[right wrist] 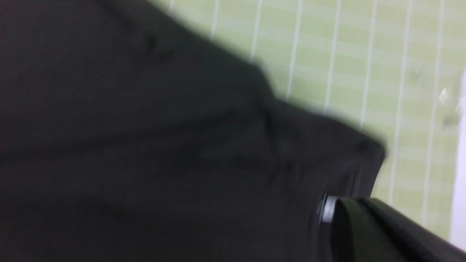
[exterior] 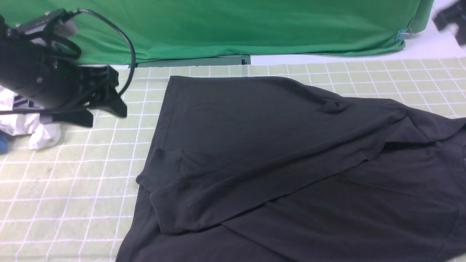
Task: Fold a long-sleeved shirt over a green coffee tablecloth.
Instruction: 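Grasp the near edge of the shirt at its hem and shoulder corners, then fold the black garment in half by bringing its near edge over to the far edge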
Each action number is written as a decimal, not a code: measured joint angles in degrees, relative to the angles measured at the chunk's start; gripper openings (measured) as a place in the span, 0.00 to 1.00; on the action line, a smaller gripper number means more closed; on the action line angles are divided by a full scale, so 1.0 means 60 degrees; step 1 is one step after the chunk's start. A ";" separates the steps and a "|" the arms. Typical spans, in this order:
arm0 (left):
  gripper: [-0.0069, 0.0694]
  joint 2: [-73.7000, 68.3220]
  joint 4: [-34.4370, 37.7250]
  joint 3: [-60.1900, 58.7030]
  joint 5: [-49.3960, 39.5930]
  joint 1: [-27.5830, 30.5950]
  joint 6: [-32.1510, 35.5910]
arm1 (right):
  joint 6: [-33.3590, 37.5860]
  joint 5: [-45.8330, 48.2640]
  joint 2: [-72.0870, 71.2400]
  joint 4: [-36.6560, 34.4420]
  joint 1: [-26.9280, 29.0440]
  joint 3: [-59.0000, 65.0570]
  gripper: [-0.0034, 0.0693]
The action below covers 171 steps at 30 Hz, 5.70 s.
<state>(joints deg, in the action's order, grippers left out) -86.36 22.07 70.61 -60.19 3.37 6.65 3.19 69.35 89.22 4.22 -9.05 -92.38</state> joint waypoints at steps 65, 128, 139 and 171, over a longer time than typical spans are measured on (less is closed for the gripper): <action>0.12 0.1513 -0.1789 -0.6100 0.1795 -0.3632 -0.2388 | 0.2985 -0.3899 -0.3074 -0.2062 -0.5176 0.9615 0.64; 0.12 0.2984 -0.0167 -0.5037 0.3467 -0.3029 -0.2547 | 0.0090 -0.2168 -0.0540 0.0107 -0.2862 0.5830 0.13; 0.12 -0.0661 -0.0158 -0.1975 0.4453 -0.2036 -0.2383 | 0.0300 -0.3148 0.1650 0.0103 -0.1808 0.3304 0.13; 0.12 -0.5077 -0.0295 0.2129 0.5415 -0.1507 -0.2562 | 0.0221 -0.6371 0.4813 0.0247 -0.0950 0.1038 0.30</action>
<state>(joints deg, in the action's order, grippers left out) -116.82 20.30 83.38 -27.71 -5.67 -8.72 4.52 31.13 118.10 5.70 -14.75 -86.16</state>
